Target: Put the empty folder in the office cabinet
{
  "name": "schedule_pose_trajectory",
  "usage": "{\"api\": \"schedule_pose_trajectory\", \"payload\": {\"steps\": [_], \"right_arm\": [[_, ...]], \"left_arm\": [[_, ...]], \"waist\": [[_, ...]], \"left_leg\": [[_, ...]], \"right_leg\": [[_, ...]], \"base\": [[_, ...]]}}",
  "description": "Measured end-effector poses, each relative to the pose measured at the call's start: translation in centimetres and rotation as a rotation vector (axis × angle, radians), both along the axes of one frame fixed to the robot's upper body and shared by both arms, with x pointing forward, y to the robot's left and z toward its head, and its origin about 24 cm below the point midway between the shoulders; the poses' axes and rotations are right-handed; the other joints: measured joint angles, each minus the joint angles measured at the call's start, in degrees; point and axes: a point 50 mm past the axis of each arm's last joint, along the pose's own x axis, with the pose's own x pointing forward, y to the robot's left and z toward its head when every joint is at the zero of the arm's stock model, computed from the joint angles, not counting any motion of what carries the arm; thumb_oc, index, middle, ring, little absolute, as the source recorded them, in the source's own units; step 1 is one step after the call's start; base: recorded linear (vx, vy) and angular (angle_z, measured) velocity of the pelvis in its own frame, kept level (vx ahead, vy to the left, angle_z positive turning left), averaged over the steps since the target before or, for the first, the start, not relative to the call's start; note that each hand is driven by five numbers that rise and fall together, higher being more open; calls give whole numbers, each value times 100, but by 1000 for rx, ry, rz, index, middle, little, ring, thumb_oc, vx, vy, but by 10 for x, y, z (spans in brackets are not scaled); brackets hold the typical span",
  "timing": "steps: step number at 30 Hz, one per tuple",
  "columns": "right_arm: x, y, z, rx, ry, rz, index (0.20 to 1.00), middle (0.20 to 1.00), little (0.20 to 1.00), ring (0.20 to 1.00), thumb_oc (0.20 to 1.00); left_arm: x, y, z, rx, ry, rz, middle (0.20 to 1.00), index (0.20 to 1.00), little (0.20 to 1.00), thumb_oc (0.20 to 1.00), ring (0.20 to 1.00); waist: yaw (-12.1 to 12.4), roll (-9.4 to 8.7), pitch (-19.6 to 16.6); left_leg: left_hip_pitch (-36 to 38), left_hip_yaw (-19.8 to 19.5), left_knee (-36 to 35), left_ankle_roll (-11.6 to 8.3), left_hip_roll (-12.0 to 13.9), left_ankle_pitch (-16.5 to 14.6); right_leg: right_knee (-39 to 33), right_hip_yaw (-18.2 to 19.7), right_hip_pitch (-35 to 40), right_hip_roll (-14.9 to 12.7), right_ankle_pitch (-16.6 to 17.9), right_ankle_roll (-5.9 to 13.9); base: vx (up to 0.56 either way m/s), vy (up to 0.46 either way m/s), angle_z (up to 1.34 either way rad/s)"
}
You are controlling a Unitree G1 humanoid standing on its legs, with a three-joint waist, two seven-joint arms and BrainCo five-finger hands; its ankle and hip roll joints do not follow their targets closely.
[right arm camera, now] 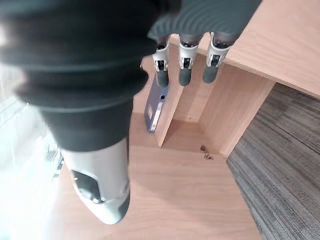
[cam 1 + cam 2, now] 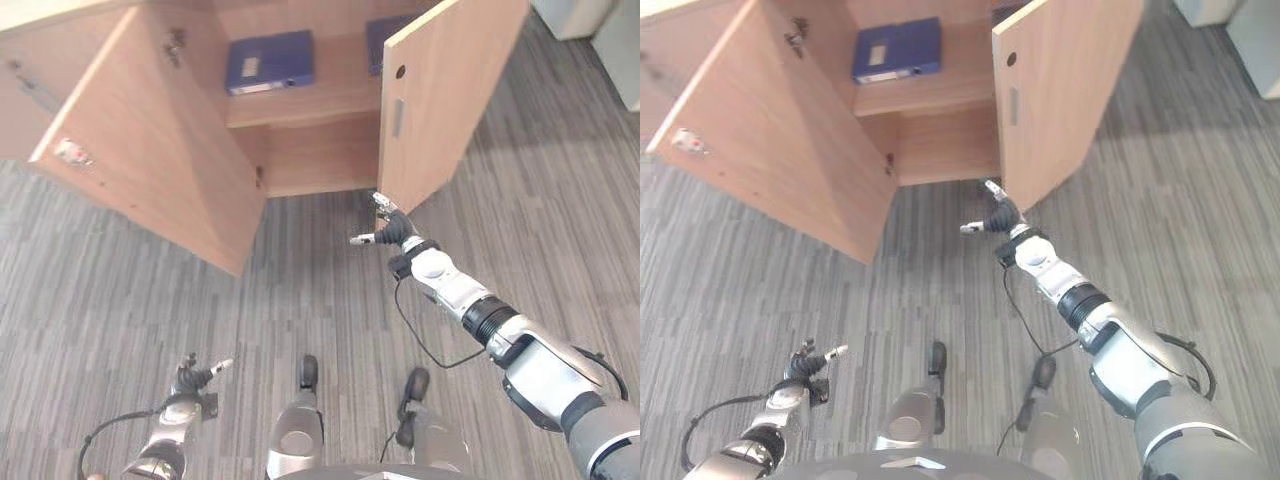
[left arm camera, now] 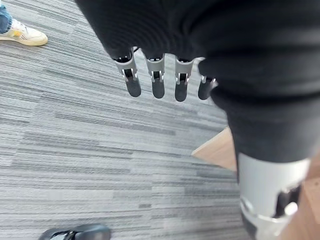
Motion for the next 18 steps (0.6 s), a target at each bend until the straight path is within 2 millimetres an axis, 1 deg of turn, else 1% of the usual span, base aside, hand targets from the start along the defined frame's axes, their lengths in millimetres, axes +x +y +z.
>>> {"api": "schedule_pose_trajectory", "payload": {"steps": [1, 3, 6, 7, 8, 9, 10, 11, 12, 13, 14, 15, 16, 17, 18], "right_arm": [[4, -1, 3, -9, -5, -11, 1000, 1000, 1000, 1000, 1000], [9, -8, 5, -26, -4, -47, 1000, 1000, 1000, 1000, 1000], [10, -24, -11, -26, 56, -130, 1000, 1000, 1000, 1000, 1000], [10, -24, -11, -26, 56, -130, 1000, 1000, 1000, 1000, 1000], [1, -38, -34, -26, 118, -191, 1000, 1000, 1000, 1000, 1000], [-10, -44, -53, -26, 170, -214, 1000, 1000, 1000, 1000, 1000], [-23, -45, -72, -26, 221, -220, 1000, 1000, 1000, 1000, 1000], [-23, -45, -72, -26, 221, -220, 1000, 1000, 1000, 1000, 1000], [-44, -47, -99, -22, 306, -231, 1000, 1000, 1000, 1000, 1000], [-71, -53, -126, -6, 394, -249, 1000, 1000, 1000, 1000, 1000], [-106, -58, -154, -1, 493, -255, 1000, 1000, 1000, 1000, 1000], [-135, -65, -174, -10, 578, -276, 1000, 1000, 1000, 1000, 1000], [-135, -65, -174, -10, 578, -276, 1000, 1000, 1000, 1000, 1000], [-160, -71, -181, 29, 612, -280, 1000, 1000, 1000, 1000, 1000], [-209, -94, -201, -21, 729, -313, 1000, 1000, 1000, 1000, 1000]], "left_arm": [[2, 8, 3, 23, -5, 5, 1000, 1000, 1000, 1000, 1000], [5, 19, 10, 55, -19, 10, 1000, 1000, 1000, 1000, 1000], [9, 34, 21, 92, -54, 21, 1000, 1000, 1000, 1000, 1000], [9, 34, 21, 92, -54, 21, 1000, 1000, 1000, 1000, 1000], [13, 44, 30, 110, -93, 46, 1000, 1000, 1000, 1000, 1000], [13, 53, 35, 125, -111, 78, 1000, 1000, 1000, 1000, 1000], [10, 62, 38, 142, -113, 99, 1000, 1000, 1000, 1000, 1000], [10, 62, 38, 142, -113, 99, 1000, 1000, 1000, 1000, 1000], [7, 74, 45, 158, -134, 140, 1000, 1000, 1000, 1000, 1000], [5, 87, 56, 184, -170, 162, 1000, 1000, 1000, 1000, 1000], [-2, 111, 77, 250, -223, 193, 1000, 1000, 1000, 1000, 1000], [-11, 130, 90, 292, -257, 253, 1000, 1000, 1000, 1000, 1000], [-11, 130, 90, 292, -257, 253, 1000, 1000, 1000, 1000, 1000], [-36, 147, 105, 330, -323, 322, 1000, 1000, 1000, 1000, 1000], [-59, 167, 111, 392, -316, 423, 1000, 1000, 1000, 1000, 1000]], "waist": [[72, -48, -13], [152, -85, -28], [242, -224, -79], [242, -224, -79], [321, -369, -108], [334, -505, -127], [320, -629, -166], [320, -629, -166], [303, -783, -224], [292, -927, -244], [302, -1099, -271], [301, -1201, -287], [301, -1201, -287], [258, -1313, -282], [99, -1426, -315]], "left_leg": [[-22, -22, 0, 7, -30, -5], [-79, -104, 0, 49, -86, -25], [-83, -194, 2, 44, -128, -22], [-83, -194, 2, 44, -128, -22], [-33, -250, 5, 45, -126, -23], [27, -244, -6, 52, -128, -36], [59, -236, -34, 52, -134, -42], [59, -236, -34, 52, -134, -42], [108, -231, -88, 52, -148, -43], [168, -229, -113, 39, -156, -55], [260, -233, -130, 44, -151, -90], [327, -215, -118, 34, -164, -135], [327, -215, -118, 34, -164, -135], [412, -175, -114, 40, -183, -221], [537, -143, -7, 66, -254, -353]], "right_leg": [[-47, -22, 18, -21, 13, 21], [-165, -117, 92, -67, 57, 77], [-301, -221, 218, -80, 115, 119], [-301, -221, 218, -80, 115, 119], [-406, -293, 352, -61, 124, 128], [-463, -300, 431, -55, 126, 132], [-512, -307, 474, -53, 131, 141], [-512, -307, 474, -53, 131, 141], [-617, -313, 552, -42, 154, 170], [-660, -326, 618, -33, 164, 184], [-687, -346, 724, -27, 152, 189], [-694, -344, 773, -37, 143, 205], [-694, -344, 773, -37, 143, 205], [-695, -315, 829, -72, 126, 230], [-782, -256, 992, -120, 126, 294]], "base": [[-6, 53, 16], [-8, 45, 24], [3, 22, 17], [9, 4, 17], [22, -1, 12], [32, 0, 12], [0, 0, 0], [0, 0, 0], [20, 37, 1], [27, 114, 4], [14, 112, -2], [12, 98, -3], [5, 21, -16], [32, 149, -11], [32, 149, 4]]}}
